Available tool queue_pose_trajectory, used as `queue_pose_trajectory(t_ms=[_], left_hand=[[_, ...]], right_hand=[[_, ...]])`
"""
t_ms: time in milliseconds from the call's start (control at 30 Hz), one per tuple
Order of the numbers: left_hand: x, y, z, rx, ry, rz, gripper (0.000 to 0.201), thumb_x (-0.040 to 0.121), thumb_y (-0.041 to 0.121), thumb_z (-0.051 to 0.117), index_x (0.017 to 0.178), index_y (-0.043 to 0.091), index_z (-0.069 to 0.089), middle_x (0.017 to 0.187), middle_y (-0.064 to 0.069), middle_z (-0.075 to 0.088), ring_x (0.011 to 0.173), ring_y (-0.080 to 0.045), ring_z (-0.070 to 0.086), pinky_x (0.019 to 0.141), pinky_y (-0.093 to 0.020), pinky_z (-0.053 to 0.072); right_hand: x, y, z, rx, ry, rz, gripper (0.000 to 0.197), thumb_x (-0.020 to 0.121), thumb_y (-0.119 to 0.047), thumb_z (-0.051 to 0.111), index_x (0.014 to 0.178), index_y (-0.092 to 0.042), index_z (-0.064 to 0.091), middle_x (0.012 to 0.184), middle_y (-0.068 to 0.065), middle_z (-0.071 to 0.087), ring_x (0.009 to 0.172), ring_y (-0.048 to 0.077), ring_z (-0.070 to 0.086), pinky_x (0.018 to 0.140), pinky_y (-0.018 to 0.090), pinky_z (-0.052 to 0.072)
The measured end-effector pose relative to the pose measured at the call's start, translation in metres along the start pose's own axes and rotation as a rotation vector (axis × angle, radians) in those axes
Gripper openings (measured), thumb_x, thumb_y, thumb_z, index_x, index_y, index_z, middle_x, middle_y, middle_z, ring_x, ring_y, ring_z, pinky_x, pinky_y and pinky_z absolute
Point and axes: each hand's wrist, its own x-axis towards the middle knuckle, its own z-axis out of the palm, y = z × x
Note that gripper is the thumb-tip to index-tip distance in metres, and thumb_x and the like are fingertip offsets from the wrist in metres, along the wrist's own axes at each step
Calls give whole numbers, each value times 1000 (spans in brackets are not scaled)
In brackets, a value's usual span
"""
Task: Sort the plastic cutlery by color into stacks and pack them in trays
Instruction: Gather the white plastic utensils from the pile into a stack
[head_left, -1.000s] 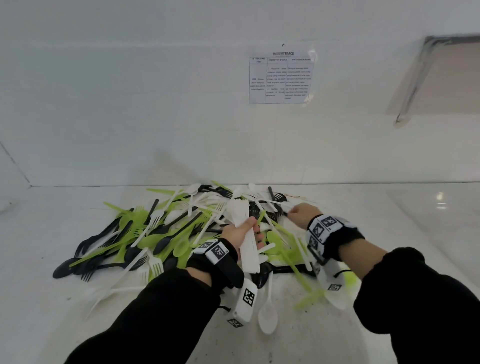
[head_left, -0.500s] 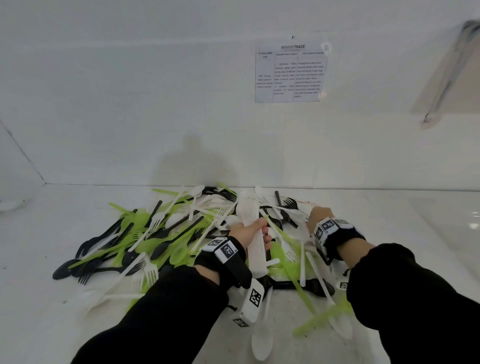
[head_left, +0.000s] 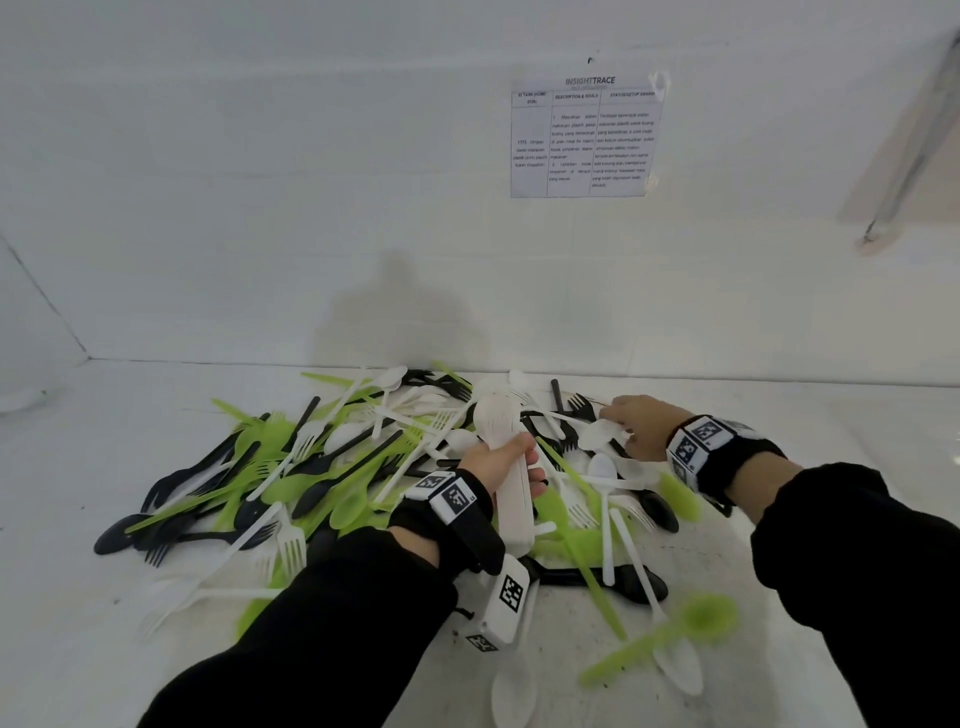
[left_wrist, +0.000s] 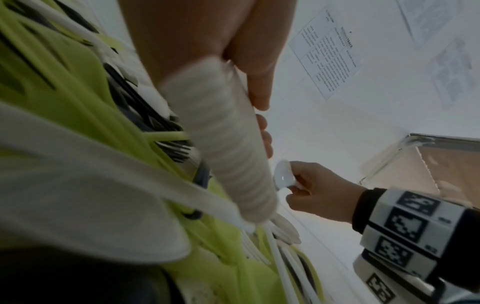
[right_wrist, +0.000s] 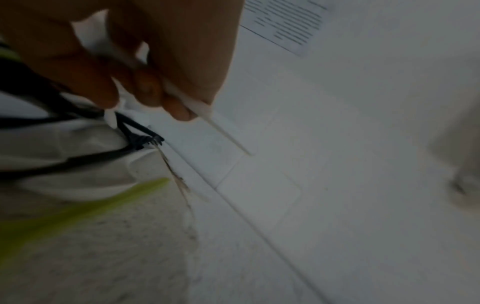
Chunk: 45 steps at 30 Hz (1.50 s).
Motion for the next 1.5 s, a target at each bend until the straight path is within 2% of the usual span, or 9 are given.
queue_pose_trajectory(t_ms=[167,400,567,733,867,967,1067,1233,1500], left_hand=[[2,2,-2,-32,-5,-15,22,92,12,57,72,3,56,51,-4,55,47,-18,53,53,-28,53],[7,3,-6,-45,17,-12,21,92,12,58,74,3,56,55,-5,54,48,-19,53,49,-27,53],[8,2,-6,-75,5,-19,20,92,9,56,74,2,53,60,-8,51,52,-21,48,45,-23,51],[11,-2,-2,-66,3,-10,21,91,10,57,72,1,55,53,-6,53,42,-18,52,42,-24,47],[12,-6,3,-74,-27,-11,18,90,7,57,74,2,54,51,-6,52,43,-19,50,43,-23,47],[12,-8,7,-79,-46,-21,18,89,5,57,73,2,52,53,-7,50,45,-20,46,44,-23,46],[14,-10,9,-81,-63,-23,18,90,5,57,73,2,50,53,-8,48,44,-19,45,44,-22,44],[17,-15,8,-58,-53,-19,16,88,8,62,76,0,54,58,-9,52,43,-21,50,46,-25,47],[12,-19,10,-38,-91,7,19,90,7,59,73,1,54,65,-10,52,42,-18,54,45,-25,50]], right_hand=[[4,-5,-9,-461,-150,-198,39,90,-6,45,124,-23,55,129,1,44,107,28,56,83,32,43],[15,-9,-1,-422,-137,-256,36,89,-13,51,125,-18,55,135,0,39,110,23,54,85,29,42],[9,1,-9,-248,41,-117,37,88,-27,58,123,-15,55,133,1,43,116,20,50,87,28,41],[-1,4,-5,-340,139,118,30,98,-29,37,123,-19,50,127,1,53,122,21,47,97,33,34],[-7,2,1,230,213,346,11,98,-15,37,103,-10,46,115,22,57,91,31,54,74,32,40],[-11,-4,9,481,254,472,13,95,-19,44,99,-9,50,118,22,59,106,34,55,82,30,41],[-17,-24,15,395,142,453,31,88,-36,56,93,-6,55,117,17,60,110,30,55,81,27,42],[-20,-53,28,298,-93,442,55,77,-58,63,62,-12,36,65,0,45,79,20,50,51,23,37],[-24,-52,12,461,8,463,42,92,-41,51,63,-11,50,76,2,63,59,13,55,48,17,32]])
